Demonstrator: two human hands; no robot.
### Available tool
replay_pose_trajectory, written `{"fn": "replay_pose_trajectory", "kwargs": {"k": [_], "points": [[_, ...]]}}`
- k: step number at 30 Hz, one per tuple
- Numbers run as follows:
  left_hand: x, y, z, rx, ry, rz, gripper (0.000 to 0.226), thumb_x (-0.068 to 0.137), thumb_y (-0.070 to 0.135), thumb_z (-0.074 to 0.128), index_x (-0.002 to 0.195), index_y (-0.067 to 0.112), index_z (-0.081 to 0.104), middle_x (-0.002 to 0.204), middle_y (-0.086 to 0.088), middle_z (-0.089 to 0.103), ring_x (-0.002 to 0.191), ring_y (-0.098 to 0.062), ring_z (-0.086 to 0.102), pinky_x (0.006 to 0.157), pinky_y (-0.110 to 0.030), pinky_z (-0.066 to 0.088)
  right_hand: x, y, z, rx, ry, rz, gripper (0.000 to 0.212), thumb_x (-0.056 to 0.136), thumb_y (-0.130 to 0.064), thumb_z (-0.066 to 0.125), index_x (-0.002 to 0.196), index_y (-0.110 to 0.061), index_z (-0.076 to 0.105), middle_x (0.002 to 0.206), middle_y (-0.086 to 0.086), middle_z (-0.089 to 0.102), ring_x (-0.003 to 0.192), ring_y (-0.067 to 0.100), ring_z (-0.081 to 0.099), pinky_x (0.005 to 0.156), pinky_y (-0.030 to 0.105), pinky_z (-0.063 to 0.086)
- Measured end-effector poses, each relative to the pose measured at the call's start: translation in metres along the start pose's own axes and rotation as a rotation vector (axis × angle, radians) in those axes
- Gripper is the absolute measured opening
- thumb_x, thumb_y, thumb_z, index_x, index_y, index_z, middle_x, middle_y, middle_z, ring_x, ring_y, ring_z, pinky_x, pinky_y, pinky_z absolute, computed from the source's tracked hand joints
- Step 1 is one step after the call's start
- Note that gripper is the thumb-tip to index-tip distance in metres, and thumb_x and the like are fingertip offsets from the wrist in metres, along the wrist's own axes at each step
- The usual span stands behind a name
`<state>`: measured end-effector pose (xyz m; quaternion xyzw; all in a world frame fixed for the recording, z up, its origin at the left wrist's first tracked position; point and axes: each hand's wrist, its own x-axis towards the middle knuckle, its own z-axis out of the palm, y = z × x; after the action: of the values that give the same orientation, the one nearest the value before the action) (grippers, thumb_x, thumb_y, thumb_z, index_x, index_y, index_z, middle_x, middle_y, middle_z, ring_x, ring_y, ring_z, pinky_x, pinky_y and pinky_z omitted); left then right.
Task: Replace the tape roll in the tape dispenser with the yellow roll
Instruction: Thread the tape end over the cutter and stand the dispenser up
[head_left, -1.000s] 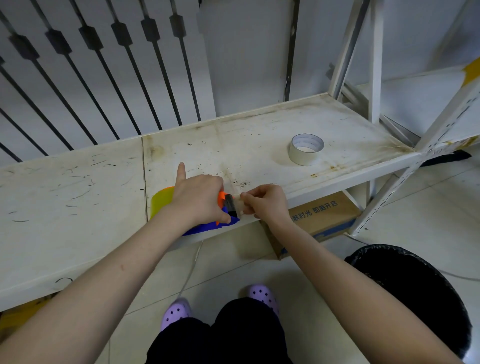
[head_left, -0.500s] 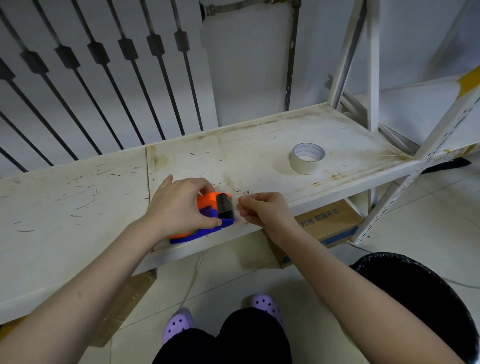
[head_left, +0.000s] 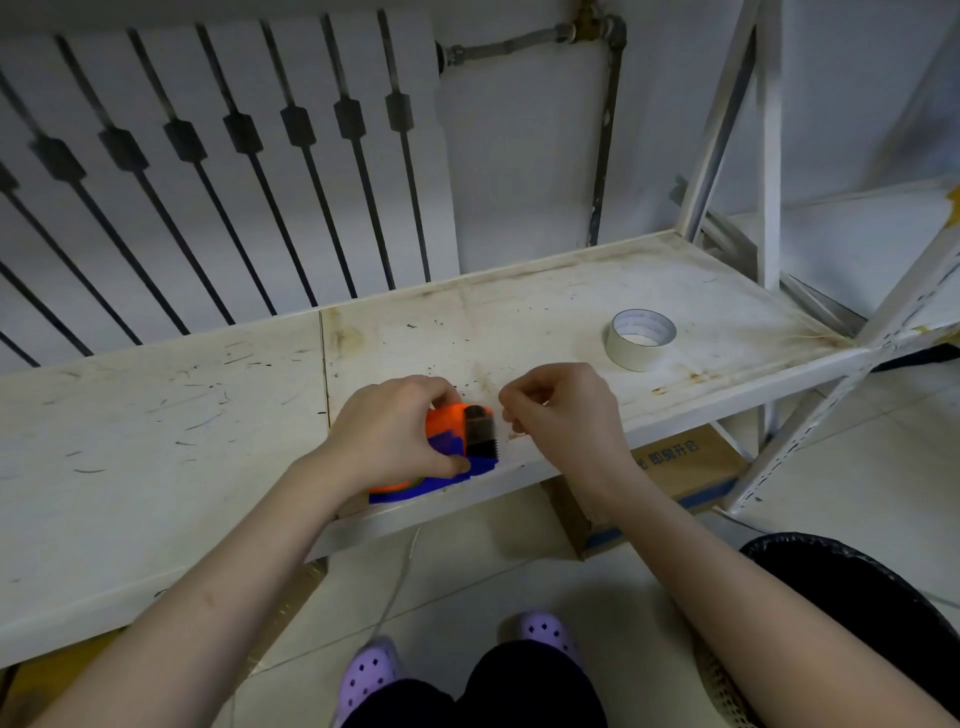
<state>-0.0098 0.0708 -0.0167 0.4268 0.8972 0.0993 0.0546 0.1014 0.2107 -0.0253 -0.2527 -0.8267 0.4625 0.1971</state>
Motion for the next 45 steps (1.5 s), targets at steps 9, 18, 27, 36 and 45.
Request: {"fn": "replay_pose_trajectory", "kwargs": {"k": [9, 18, 27, 36, 45], "points": [[0.001, -0.001, -0.001, 0.016, 0.009, -0.020, 0.061, 0.057, 0.054, 0.075, 0.110, 0.032, 0.055, 0.106, 0.012, 0.061, 0.086, -0.013, 0.055, 0.072, -0.029, 0.051, 0.003, -0.005, -0.005, 0.144, -0.060, 0.112, 0.019, 0.082, -0.008, 0.061, 0.066, -0.012, 0.071, 0.062, 0.004, 0.071, 0.061, 0.017, 0.070, 0.067, 0.034, 0.061], [0.002, -0.003, 0.004, -0.051, -0.002, -0.006, 0.061, 0.059, 0.054, 0.076, 0.111, 0.033, 0.054, 0.105, 0.015, 0.057, 0.092, -0.013, 0.055, 0.076, -0.031, 0.052, -0.007, 0.006, 0.002, 0.162, 0.020, 0.115, 0.018, 0.083, -0.012, 0.062, 0.067, -0.016, 0.069, 0.062, 0.000, 0.070, 0.061, 0.013, 0.069, 0.061, 0.024, 0.058], [0.008, 0.003, 0.002, 0.009, -0.030, 0.017, 0.064, 0.058, 0.056, 0.076, 0.112, 0.031, 0.054, 0.112, 0.010, 0.061, 0.094, -0.015, 0.054, 0.073, -0.030, 0.048, -0.015, -0.004, 0.010, -0.067, 0.213, -0.114, 0.013, 0.085, -0.022, 0.059, 0.079, -0.018, 0.069, 0.069, -0.005, 0.069, 0.066, 0.013, 0.063, 0.067, 0.038, 0.057], [0.012, 0.004, 0.014, 0.147, -0.070, 0.007, 0.056, 0.055, 0.060, 0.072, 0.096, 0.025, 0.058, 0.091, 0.008, 0.064, 0.085, -0.020, 0.060, 0.073, -0.034, 0.048, -0.003, -0.007, 0.020, -0.107, 0.150, -0.211, 0.012, 0.092, -0.014, 0.049, 0.087, -0.013, 0.060, 0.080, -0.001, 0.065, 0.072, 0.015, 0.061, 0.066, 0.032, 0.051], [0.016, 0.008, 0.018, 0.250, -0.068, 0.019, 0.046, 0.058, 0.059, 0.069, 0.086, 0.025, 0.053, 0.080, 0.009, 0.057, 0.075, -0.017, 0.051, 0.089, -0.037, 0.034, -0.003, 0.016, 0.010, 0.183, 0.072, 0.122, 0.011, 0.090, -0.012, 0.053, 0.086, -0.008, 0.063, 0.070, 0.005, 0.069, 0.062, 0.007, 0.070, 0.074, 0.039, 0.060]]}}
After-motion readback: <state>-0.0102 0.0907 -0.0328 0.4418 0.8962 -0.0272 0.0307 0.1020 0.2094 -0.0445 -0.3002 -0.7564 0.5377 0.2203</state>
